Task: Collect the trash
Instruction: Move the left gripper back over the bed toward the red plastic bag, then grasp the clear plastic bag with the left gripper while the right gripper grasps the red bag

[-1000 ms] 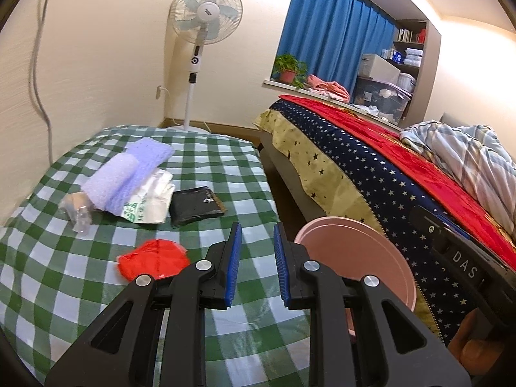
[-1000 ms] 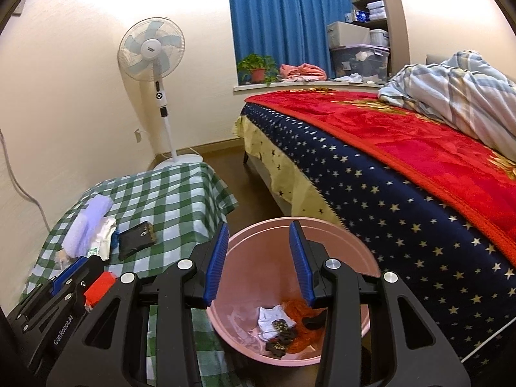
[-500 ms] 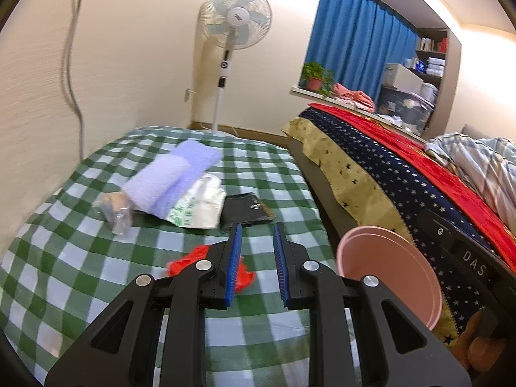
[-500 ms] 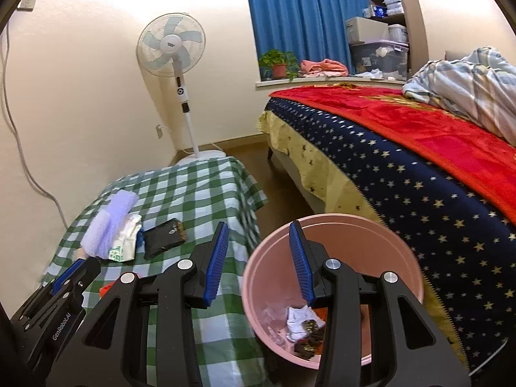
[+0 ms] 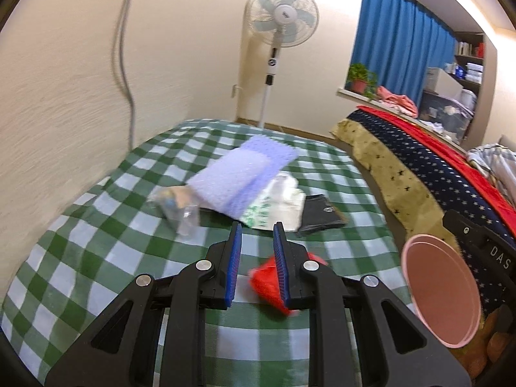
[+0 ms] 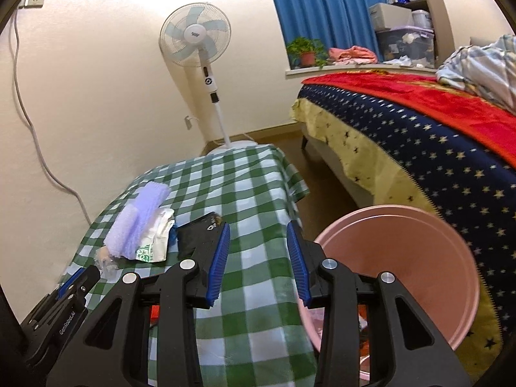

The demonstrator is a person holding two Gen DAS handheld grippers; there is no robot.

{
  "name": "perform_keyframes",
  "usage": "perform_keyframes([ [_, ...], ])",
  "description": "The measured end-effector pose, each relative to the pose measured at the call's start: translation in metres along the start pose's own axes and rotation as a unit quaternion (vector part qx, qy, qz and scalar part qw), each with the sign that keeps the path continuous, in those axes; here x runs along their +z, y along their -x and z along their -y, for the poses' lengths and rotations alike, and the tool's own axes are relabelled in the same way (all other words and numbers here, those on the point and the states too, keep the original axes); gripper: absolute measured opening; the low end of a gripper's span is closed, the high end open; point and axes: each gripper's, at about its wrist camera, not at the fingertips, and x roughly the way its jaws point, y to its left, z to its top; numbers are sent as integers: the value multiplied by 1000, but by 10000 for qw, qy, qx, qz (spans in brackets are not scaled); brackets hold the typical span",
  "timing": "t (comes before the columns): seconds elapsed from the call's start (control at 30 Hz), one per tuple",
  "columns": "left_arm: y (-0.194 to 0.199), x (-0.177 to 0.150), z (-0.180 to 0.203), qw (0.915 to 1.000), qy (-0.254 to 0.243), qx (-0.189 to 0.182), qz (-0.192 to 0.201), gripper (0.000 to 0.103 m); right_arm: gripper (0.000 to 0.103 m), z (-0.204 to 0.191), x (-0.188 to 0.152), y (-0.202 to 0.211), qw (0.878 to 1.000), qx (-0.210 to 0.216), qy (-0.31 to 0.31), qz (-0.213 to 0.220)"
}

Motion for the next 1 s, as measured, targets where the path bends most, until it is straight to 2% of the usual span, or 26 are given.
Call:
perform_keyframes([
  [0.4,-26,9,-30,9983,253,486,-173,20,37,-16,4,-63,9982,349,-211,-440],
  [0.67,-51,12,-47,9952,413,803,-372,21,38,-53,-2,-105,9877,1186,-165,-1003],
  [0.7,-53,12,-50,9948,460,813,-409,27,38,-57,-4,-109,9864,1245,-159,-1059],
  [0.73,-57,12,-54,9942,538,806,-477,37,38,-61,-5,-114,9848,1312,-166,-1122],
  [0.8,-61,14,-56,9939,556,804,-500,44,43,-66,-8,-123,9820,1408,-195,-1240],
  [1.0,-77,19,-59,9920,554,854,-748,44,44,-83,-15,-147,9728,1645,-271,-1608],
])
